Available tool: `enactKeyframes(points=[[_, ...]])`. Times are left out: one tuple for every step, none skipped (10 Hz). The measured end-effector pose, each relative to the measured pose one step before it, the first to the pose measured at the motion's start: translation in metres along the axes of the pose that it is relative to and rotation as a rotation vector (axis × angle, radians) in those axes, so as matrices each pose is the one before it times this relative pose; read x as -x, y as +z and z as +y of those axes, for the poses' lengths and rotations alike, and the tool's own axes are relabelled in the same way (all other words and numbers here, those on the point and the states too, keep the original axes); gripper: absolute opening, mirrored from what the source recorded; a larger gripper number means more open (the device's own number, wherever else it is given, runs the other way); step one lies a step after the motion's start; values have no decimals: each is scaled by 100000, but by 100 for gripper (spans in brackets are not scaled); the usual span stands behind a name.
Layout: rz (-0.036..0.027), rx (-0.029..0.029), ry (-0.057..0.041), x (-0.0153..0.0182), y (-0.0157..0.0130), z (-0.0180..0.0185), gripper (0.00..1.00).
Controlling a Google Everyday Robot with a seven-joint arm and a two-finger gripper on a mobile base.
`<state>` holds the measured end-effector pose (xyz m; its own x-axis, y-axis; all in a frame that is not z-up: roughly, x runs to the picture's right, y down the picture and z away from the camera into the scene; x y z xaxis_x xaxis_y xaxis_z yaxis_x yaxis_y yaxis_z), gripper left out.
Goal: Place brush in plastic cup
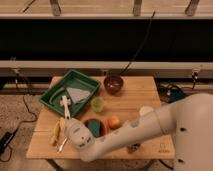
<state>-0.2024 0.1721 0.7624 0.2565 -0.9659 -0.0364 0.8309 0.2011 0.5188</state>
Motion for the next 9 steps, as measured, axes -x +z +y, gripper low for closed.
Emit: enactKeyframes(points=[[-119, 17, 62, 11, 51, 44, 21], [-271, 121, 210, 42, 36, 94, 11], [-268, 120, 263, 41, 9, 71, 7], [-111, 141, 184, -23, -25, 49, 6], [-350, -61, 177, 80, -25, 11, 6], [106, 283, 318, -80, -66, 151, 6], [410, 209, 475, -176, -98, 65, 6], [412, 277, 535, -189, -101, 116, 6], [493, 299, 987, -278, -143, 176, 6]])
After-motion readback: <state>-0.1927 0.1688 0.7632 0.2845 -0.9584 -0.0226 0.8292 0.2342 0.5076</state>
